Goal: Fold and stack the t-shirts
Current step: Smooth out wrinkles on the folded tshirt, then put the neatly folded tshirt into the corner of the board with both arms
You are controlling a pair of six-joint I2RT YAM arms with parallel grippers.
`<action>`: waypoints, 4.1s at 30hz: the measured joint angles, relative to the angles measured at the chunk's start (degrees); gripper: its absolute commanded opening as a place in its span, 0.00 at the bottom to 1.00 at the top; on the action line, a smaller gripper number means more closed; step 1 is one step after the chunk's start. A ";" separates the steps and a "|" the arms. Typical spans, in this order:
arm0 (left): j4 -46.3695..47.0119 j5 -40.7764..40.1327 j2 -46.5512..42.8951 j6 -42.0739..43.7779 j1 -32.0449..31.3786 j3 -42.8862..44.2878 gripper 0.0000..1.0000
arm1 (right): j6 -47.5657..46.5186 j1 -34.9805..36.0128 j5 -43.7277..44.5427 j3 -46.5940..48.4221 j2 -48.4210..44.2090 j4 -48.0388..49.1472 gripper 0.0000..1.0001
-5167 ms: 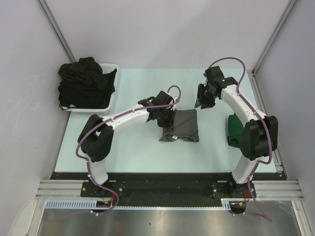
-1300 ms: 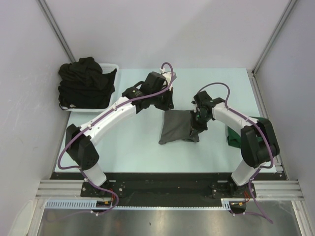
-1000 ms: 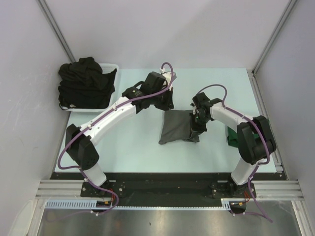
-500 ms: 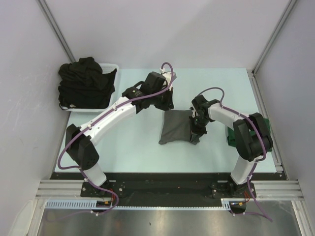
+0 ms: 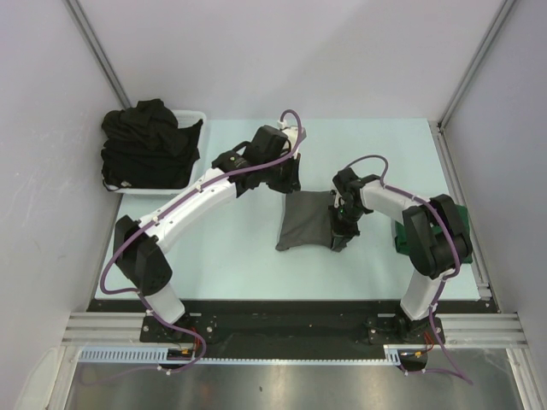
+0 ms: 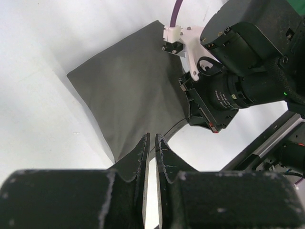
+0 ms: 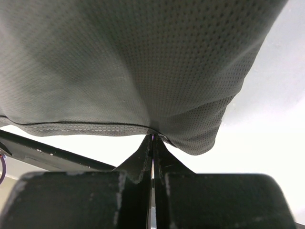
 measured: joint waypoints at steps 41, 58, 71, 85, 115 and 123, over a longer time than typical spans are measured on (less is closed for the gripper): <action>2.45 6.95 2.89 1.44 2.23 -5.70 0.18 | -5.11 -7.08 7.93 19.98 -2.99 3.93 1.00; 1.70 7.96 2.08 1.53 7.61 -7.82 0.18 | -2.51 -10.38 -1.81 13.73 2.62 13.73 1.00; 0.57 8.00 2.03 1.46 7.72 -7.82 0.17 | -2.27 -12.15 -5.35 7.37 2.62 16.04 1.00; -0.17 8.33 1.64 1.44 7.72 -7.82 0.17 | -0.09 -12.26 -9.01 5.66 5.79 20.90 1.00; -0.79 8.59 0.09 1.42 7.72 -7.82 0.18 | 1.53 -12.44 -15.67 1.64 8.74 29.14 0.07; -0.90 8.35 0.09 1.42 7.72 -7.82 0.17 | 1.53 -12.46 -16.11 1.66 9.01 29.11 0.00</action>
